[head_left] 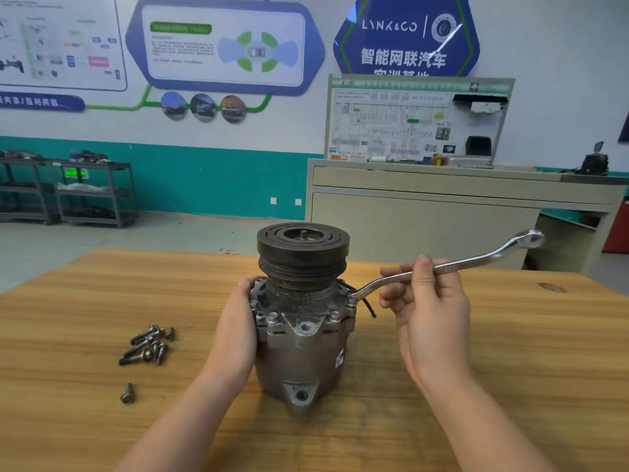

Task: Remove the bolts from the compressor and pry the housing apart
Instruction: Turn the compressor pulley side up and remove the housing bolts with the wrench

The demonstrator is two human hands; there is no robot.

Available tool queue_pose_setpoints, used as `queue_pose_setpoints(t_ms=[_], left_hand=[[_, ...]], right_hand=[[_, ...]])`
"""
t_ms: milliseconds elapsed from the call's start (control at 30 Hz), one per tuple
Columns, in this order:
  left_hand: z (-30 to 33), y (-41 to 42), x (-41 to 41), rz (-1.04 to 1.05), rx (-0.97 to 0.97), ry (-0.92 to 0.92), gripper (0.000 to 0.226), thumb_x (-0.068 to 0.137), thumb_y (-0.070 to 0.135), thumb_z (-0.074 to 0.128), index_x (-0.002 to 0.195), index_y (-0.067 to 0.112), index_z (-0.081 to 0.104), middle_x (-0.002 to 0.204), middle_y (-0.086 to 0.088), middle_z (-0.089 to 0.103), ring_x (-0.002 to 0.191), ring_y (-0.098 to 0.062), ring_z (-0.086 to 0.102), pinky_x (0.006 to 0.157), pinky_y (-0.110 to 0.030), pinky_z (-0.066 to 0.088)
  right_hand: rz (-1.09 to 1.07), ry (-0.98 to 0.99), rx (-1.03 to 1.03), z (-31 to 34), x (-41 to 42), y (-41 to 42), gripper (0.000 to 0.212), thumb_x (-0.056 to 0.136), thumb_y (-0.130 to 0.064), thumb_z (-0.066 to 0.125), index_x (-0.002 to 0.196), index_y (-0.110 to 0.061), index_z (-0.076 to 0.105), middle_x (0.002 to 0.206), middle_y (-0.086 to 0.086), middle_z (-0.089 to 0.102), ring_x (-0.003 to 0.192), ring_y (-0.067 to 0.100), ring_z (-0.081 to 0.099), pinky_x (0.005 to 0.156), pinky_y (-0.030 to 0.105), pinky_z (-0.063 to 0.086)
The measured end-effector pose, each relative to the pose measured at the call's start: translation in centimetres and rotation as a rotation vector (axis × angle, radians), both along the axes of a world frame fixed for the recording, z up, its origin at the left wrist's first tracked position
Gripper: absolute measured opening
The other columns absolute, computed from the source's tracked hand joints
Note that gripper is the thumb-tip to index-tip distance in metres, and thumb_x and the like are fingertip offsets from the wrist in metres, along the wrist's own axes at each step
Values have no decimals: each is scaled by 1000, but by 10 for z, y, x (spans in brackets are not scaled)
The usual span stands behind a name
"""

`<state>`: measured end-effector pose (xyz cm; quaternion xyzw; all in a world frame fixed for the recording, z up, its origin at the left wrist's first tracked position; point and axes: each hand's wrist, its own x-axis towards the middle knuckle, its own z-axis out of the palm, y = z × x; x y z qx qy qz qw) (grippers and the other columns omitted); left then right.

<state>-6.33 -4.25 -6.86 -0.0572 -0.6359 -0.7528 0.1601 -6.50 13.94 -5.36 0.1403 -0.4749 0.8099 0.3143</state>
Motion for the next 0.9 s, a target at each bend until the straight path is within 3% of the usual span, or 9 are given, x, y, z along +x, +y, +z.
queue_pose_setpoints(t_ms=[100, 200, 267, 367, 433, 600, 667, 733, 900], left_hand=[[0, -1, 0, -5, -8, 3, 73, 106, 34, 18, 56, 55, 68, 63, 27, 68, 61, 18, 60, 49, -2, 41], [-2, -2, -3, 12, -28, 2, 71, 106, 35, 18, 59, 54, 68, 67, 24, 70, 63, 16, 61, 60, -10, 46], [-5, -3, -5, 25, -41, 3, 68, 106, 37, 18, 64, 55, 68, 72, 23, 71, 67, 13, 63, 68, -20, 43], [-7, -4, -7, 9, -41, -10, 67, 105, 38, 18, 66, 51, 70, 74, 18, 73, 68, 9, 65, 64, -18, 43], [-8, -4, -9, 28, -32, -18, 66, 105, 36, 19, 66, 41, 72, 70, 21, 72, 65, 13, 63, 62, -16, 45], [-5, -2, -8, 14, -19, -21, 72, 105, 36, 19, 55, 56, 67, 62, 28, 67, 59, 19, 59, 57, -9, 46], [-5, -1, -9, 16, -22, -20, 72, 105, 36, 19, 54, 55, 67, 62, 27, 67, 59, 19, 59, 52, -6, 44], [-8, -3, -11, 39, -31, -18, 70, 105, 36, 19, 59, 56, 67, 66, 27, 69, 63, 18, 60, 63, -15, 44], [-12, -4, -16, 65, -32, -22, 67, 105, 36, 19, 62, 54, 68, 69, 25, 70, 65, 17, 60, 69, -22, 39]], right_hand=[[-194, 202, 329, -5, 9, -2, 22, 92, -48, 54, 81, -33, 66, 70, 2, 68, 53, 14, 61, 54, 23, 50], [-289, 500, 696, -13, 13, -5, 26, 96, -29, 58, 88, -5, 65, 78, -6, 62, 71, 1, 64, 60, 16, 52], [-334, 625, 907, -19, 16, -10, 17, 95, -13, 58, 91, 2, 65, 89, 6, 62, 86, 2, 67, 66, 19, 55], [-416, 680, 993, -22, 17, -15, 36, 101, -21, 44, 88, 5, 66, 88, 15, 63, 80, 16, 69, 68, 26, 56], [-457, 638, 876, -22, 17, -16, 39, 102, -26, 41, 86, 2, 63, 84, 6, 63, 73, 9, 62, 71, 15, 52], [-112, 38, -34, -12, 5, -13, 36, 103, -29, 30, 82, -11, 52, 69, 4, 66, 46, 17, 55, 48, 22, 45], [81, -182, -195, -3, -10, -3, 35, 105, -27, 29, 84, -10, 51, 60, 5, 65, 41, 16, 52, 42, 19, 42], [276, -333, -352, 6, -20, 5, 34, 105, -26, 32, 84, -7, 52, 58, 8, 64, 41, 13, 53, 40, 18, 42], [238, -275, -469, 6, -22, 13, 30, 102, -28, 42, 84, -7, 53, 63, 11, 68, 46, 10, 58, 43, 17, 46]])
